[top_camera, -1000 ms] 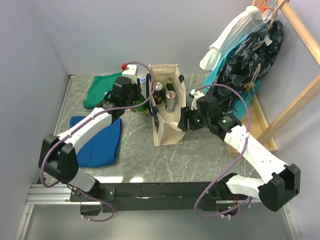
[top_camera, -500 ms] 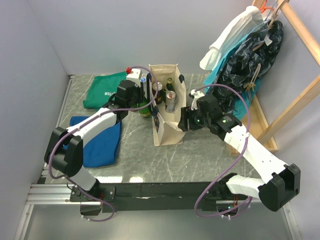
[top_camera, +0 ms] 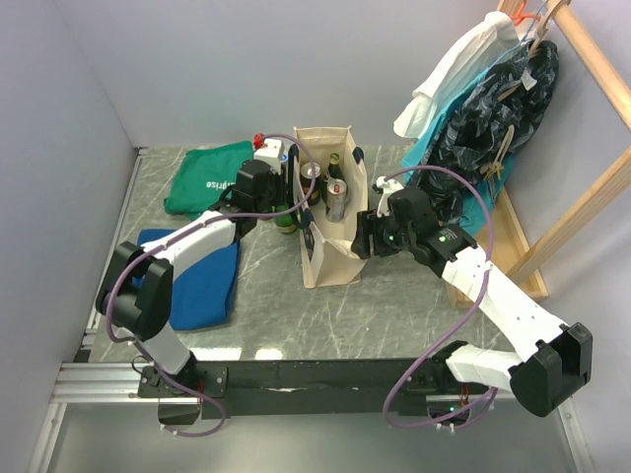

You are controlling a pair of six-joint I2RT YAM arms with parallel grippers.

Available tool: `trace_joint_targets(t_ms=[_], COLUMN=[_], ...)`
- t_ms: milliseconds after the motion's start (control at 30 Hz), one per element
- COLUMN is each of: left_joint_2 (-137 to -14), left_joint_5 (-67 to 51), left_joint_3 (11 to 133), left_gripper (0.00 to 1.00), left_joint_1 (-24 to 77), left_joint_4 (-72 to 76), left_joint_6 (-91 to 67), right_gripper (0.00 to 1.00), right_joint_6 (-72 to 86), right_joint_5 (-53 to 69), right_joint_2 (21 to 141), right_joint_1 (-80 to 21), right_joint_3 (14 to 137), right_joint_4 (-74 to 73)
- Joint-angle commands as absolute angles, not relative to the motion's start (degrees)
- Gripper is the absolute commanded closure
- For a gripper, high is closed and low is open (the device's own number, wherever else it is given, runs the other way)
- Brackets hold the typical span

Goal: Take the beverage out of the canvas bag
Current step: Place the drink at the center of the board.

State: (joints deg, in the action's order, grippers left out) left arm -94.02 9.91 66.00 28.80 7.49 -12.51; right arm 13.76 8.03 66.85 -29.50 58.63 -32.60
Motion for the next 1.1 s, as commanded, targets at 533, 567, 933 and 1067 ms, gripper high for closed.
trace_joint_targets(t_ms=[533, 567, 933, 1067], left_joint_2=[-93.9, -93.9, -96.2, -96.1], left_joint_5=[9.9, 9.8, 9.8, 10.1], left_joint_3=[72.7, 72.5, 73.3, 73.2], left_gripper=[0.99, 0.99, 0.99, 0.99], left_joint_1=[28.7, 28.7, 28.7, 28.7], left_joint_4=[17.2, 17.4, 17.1, 16.3], left_joint_6=[-10.0, -9.9, -10.7, -11.3], right_gripper=[0.28, 0.28, 0.28, 0.28], right_joint_6=[11.6, 11.6, 11.7, 11.9], right_joint_5=[6.1, 6.2, 6.2, 6.4], right_joint_2=[67.3, 67.3, 67.5, 68.1], right_joint_1=[-30.0, -30.0, -29.9, -29.9], right_joint_3=[59.8, 59.8, 59.6, 59.8], right_joint_4=[-35.0, -35.0, -34.7, -34.7])
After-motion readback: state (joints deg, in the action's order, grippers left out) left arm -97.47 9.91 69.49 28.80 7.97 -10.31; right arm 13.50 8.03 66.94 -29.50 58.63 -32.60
